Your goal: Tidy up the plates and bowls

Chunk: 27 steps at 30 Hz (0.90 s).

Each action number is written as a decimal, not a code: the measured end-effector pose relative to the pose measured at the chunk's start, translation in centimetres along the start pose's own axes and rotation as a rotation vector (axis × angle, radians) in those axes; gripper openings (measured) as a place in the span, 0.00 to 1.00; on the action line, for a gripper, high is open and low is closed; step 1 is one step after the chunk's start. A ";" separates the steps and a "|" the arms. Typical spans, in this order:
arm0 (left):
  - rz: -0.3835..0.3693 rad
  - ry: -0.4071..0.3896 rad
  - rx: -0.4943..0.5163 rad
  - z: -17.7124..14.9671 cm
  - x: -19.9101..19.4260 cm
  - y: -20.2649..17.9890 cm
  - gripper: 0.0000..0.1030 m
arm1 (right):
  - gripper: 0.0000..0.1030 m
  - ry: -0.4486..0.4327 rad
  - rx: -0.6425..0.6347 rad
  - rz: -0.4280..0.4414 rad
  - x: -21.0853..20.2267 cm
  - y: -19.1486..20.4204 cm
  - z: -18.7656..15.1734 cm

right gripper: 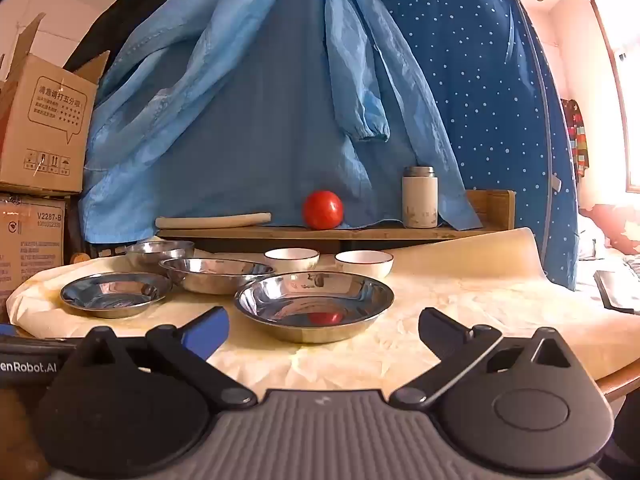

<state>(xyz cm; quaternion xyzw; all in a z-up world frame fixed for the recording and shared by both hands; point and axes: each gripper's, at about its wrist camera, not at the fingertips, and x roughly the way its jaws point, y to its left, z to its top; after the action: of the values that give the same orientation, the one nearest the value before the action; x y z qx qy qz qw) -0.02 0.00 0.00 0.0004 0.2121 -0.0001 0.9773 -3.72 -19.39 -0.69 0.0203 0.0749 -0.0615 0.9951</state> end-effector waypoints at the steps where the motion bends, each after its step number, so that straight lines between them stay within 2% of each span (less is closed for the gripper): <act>1: 0.000 -0.003 0.001 0.0 0.0 0.0 0.99 | 1.00 -0.001 0.003 0.001 0.0 0.0 0.0; 27: -0.015 -0.023 0.012 0.0 -0.5 -0.4 0.99 | 1.00 -0.003 0.010 0.002 -0.1 -0.3 -0.2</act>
<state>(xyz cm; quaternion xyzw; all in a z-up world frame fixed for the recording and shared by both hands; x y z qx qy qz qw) -0.53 -0.37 0.19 0.0044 0.2010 -0.0087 0.9795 -3.90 -19.62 -0.89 0.0251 0.0733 -0.0607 0.9951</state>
